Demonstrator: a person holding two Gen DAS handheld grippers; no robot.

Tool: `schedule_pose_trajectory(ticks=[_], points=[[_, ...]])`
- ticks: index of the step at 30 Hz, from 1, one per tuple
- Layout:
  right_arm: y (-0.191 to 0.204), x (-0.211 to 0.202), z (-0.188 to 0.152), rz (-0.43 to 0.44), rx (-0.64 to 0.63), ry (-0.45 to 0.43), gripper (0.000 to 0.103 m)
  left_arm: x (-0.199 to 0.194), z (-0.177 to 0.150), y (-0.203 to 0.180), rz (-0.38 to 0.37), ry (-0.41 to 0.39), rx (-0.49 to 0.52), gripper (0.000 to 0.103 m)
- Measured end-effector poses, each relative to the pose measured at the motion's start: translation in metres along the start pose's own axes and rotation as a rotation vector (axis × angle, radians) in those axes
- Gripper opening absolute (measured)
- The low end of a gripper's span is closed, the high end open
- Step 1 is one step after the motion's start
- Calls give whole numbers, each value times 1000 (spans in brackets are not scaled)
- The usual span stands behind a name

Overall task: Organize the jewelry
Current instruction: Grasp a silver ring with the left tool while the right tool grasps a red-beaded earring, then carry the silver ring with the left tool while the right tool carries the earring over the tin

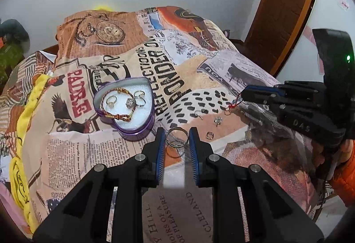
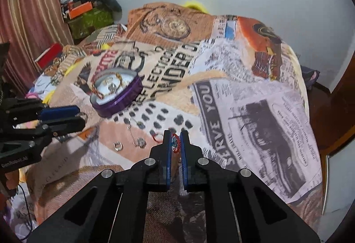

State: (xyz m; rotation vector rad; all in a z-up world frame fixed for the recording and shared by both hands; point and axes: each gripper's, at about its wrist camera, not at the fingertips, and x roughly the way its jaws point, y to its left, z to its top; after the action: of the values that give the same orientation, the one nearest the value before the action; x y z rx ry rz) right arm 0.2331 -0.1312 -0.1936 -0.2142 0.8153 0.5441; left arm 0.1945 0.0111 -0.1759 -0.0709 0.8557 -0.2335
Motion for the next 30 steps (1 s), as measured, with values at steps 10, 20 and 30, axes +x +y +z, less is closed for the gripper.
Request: schedule_pose_trajectory(ticks=[10, 20, 30], points=[[7, -29, 24, 22, -2, -98, 7, -20, 14, 6, 24, -61, 2, 21], [32, -38, 48, 79, -38, -157, 7, -37, 26, 19, 49, -119, -9, 21], [64, -20, 63, 155, -74, -161, 7, -35, 25, 36, 70, -121, -30, 21]])
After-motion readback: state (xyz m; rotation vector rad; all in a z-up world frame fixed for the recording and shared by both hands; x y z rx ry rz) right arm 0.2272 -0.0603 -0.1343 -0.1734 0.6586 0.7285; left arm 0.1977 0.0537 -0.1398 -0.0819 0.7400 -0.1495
